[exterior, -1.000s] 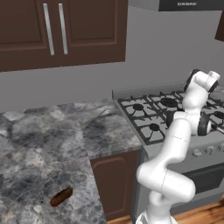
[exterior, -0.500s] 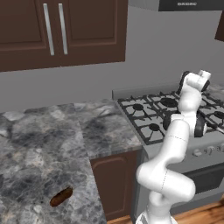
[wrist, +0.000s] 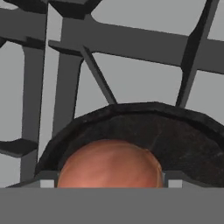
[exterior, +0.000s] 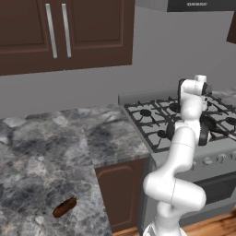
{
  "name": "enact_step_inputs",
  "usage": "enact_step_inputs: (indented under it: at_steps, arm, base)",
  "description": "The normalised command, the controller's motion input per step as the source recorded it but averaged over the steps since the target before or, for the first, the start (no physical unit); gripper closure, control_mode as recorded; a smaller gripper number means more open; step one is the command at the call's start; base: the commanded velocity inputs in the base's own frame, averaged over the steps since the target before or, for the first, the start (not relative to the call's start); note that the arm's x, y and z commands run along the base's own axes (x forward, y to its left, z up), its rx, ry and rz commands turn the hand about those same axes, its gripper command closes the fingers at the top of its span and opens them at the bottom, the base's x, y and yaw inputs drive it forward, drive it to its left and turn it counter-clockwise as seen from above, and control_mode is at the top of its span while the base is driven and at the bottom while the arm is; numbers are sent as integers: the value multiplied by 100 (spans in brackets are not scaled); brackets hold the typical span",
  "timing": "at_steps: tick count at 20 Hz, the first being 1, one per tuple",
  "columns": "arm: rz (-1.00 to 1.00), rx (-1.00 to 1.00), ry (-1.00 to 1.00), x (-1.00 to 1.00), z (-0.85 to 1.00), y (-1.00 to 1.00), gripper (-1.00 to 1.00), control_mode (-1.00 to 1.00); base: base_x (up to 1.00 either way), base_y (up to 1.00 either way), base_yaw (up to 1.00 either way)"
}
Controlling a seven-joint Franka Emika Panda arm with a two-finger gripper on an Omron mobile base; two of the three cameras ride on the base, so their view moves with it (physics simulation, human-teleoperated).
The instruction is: Put the onion and sweet potato in the pan. Then turn on the front center burner and set the heat to medium.
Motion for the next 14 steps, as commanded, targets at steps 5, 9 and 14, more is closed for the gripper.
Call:
enact_step_inputs:
  at_steps: [5,9,14]
  arm:
    - [-24,2,4,2,7,-21,100,-100]
    - [-15,1,1,0,1,-27,100,-100]
    - [-15,2,0,-9,1,-38,100,-100]
  base:
    - [0,0,0]
    - [0,0,0]
    - [0,0,0]
